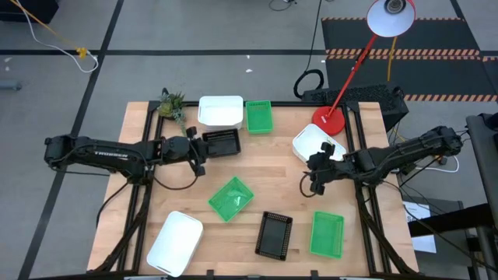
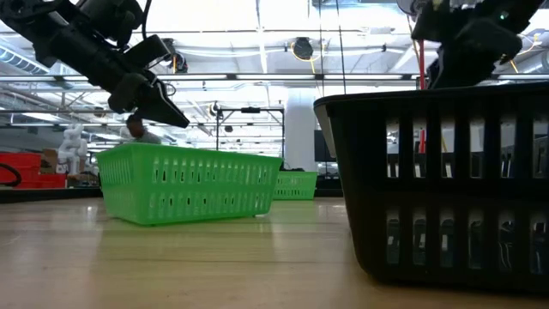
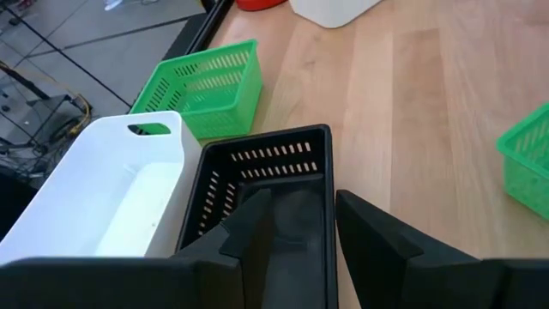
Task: Stack baskets by color
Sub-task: Stack the top right white bin on top of the top left white bin
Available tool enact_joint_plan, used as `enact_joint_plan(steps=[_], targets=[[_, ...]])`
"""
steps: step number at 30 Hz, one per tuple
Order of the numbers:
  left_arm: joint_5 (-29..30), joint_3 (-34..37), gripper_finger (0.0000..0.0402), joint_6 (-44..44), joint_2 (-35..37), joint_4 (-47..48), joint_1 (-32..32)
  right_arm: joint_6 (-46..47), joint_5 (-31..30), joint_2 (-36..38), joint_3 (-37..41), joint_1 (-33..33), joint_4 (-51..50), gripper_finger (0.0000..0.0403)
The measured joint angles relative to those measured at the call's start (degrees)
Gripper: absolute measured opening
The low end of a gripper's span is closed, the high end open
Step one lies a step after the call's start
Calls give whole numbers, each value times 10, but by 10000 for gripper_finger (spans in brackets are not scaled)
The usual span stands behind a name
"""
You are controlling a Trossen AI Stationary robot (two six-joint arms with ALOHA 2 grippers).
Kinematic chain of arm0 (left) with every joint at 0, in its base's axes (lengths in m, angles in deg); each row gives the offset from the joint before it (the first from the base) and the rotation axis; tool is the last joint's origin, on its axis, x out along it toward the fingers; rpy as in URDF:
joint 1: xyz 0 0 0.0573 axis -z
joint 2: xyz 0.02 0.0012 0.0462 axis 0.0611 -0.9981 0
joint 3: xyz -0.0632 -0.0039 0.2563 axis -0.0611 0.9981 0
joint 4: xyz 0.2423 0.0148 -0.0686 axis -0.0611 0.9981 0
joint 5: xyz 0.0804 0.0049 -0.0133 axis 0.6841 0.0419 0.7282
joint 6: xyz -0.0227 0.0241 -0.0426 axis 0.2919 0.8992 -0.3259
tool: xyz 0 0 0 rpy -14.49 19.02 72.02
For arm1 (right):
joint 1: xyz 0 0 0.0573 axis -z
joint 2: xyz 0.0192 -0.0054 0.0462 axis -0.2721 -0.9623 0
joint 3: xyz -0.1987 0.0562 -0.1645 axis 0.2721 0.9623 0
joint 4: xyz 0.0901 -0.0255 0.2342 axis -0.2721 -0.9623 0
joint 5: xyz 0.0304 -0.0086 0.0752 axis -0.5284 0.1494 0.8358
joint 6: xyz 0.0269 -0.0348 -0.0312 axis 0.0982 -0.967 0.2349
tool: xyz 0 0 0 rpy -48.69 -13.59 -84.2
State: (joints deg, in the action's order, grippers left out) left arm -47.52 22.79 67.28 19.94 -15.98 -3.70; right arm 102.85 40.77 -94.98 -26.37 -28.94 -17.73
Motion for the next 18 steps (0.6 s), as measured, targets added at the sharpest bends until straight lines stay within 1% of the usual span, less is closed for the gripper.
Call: enact_joint_plan(steps=[5, 9, 13, 18], targets=[[0, 0, 133, -3, 0, 0, 0, 40, 0, -1, 0, 18, -76, 180], [-1, 0, 133, -4, 0, 0, 0, 44, 1, -1, 0, 22, -129, 180], [-1, 0, 134, -4, 0, 0, 0, 58, 3, -1, 0, 22, -150, 180], [-9, 0, 134, -5, 0, 0, 0, 55, 50, -1, 24, 22, -147, 180]])
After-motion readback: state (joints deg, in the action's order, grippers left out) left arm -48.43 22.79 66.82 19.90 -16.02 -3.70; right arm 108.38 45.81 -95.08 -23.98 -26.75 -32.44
